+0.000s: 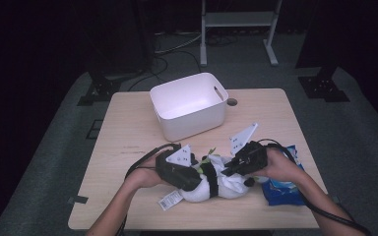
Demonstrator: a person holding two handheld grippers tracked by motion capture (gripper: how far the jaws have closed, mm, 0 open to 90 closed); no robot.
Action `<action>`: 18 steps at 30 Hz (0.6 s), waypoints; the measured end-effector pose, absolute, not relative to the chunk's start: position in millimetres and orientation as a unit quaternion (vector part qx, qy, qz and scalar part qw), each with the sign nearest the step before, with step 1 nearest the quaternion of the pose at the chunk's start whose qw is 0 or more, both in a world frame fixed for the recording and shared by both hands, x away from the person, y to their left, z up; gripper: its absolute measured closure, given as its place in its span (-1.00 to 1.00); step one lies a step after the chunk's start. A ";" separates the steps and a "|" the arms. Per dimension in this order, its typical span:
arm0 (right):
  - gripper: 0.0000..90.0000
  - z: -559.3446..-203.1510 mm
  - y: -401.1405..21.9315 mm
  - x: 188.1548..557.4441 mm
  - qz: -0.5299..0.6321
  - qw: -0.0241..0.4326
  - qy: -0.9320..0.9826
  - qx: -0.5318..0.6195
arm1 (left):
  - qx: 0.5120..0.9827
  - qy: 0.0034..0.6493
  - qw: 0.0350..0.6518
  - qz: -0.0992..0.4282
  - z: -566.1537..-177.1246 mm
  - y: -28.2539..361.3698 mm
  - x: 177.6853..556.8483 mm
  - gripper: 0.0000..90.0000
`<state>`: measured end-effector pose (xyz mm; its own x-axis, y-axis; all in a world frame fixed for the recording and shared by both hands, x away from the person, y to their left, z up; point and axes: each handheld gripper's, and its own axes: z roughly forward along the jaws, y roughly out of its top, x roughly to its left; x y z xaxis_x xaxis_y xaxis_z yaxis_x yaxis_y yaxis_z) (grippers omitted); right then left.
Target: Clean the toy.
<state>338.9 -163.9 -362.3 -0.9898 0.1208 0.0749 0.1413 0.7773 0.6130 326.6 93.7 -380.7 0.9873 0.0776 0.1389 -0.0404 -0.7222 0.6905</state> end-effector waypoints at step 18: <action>0.79 -373.5 -165.0 335.1 -0.335 0.052 -0.938 -0.068 | 0.907 0.080 0.412 -0.036 -373.0 100.1 332.9 -0.59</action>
